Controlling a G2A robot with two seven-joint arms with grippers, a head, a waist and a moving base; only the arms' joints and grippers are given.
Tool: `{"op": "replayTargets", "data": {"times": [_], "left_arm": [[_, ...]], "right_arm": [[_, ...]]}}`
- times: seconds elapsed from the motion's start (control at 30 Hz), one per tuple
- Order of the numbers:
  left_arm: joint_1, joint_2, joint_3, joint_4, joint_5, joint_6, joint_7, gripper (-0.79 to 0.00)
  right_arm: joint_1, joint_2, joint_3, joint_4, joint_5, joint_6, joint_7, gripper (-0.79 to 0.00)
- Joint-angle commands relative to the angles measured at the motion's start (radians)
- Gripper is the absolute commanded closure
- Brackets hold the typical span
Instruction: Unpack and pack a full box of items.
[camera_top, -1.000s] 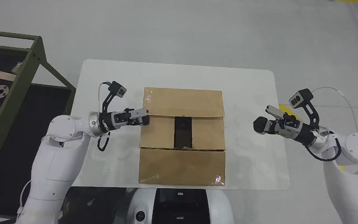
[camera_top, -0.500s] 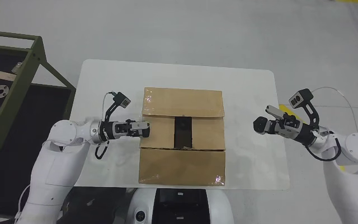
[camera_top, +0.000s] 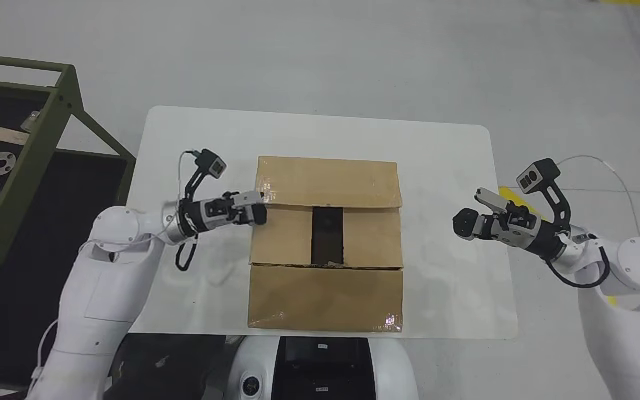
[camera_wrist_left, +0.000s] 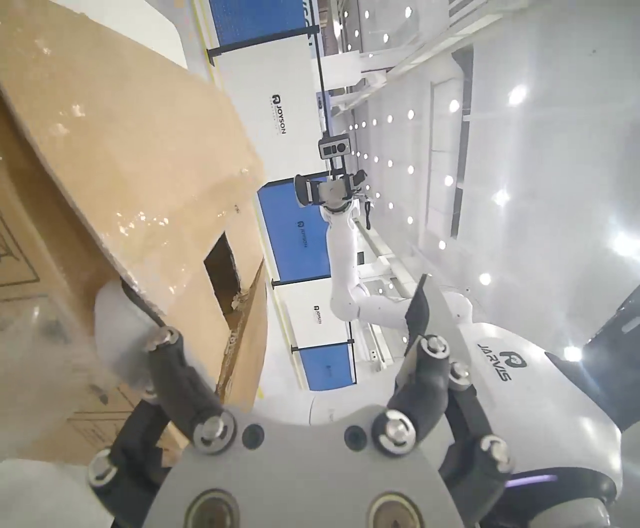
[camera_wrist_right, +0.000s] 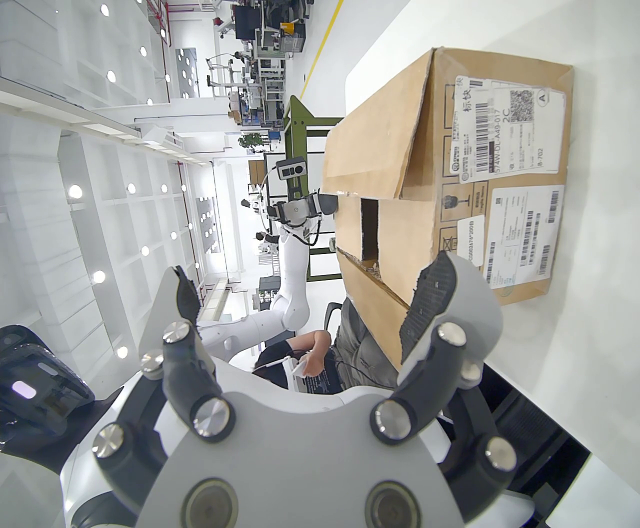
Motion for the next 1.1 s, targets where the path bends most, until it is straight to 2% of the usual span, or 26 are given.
{"op": "replayTargets", "data": {"times": [0.0, 0.2, 0.63, 0.93, 1.07], "left_arm": [[-0.014, -0.001, 0.006, 0.006, -0.021, 0.01, -0.001, -0.785], [-0.045, -0.004, 0.016, -0.002, -0.057, 0.03, 0.025, -0.785], [-0.102, -0.009, 0.03, -0.056, -0.052, 0.051, 0.156, -0.785], [-0.155, -0.019, 0.058, -0.064, -0.01, 0.087, 0.325, -0.785], [-0.2, -0.025, 0.087, -0.054, 0.011, 0.142, 0.395, -0.785]], "right_arm": [[0.0, 0.0, 0.0, 0.0, 0.0, 0.0, 0.0, -0.785], [0.0, 0.0, 0.0, 0.0, 0.0, 0.0, 0.0, -0.785], [0.0, 0.0, 0.0, 0.0, 0.0, 0.0, 0.0, -0.785], [0.0, 0.0, 0.0, 0.0, 0.0, 0.0, 0.0, -0.785], [0.0, 0.0, 0.0, 0.0, 0.0, 0.0, 0.0, -0.785]]}}
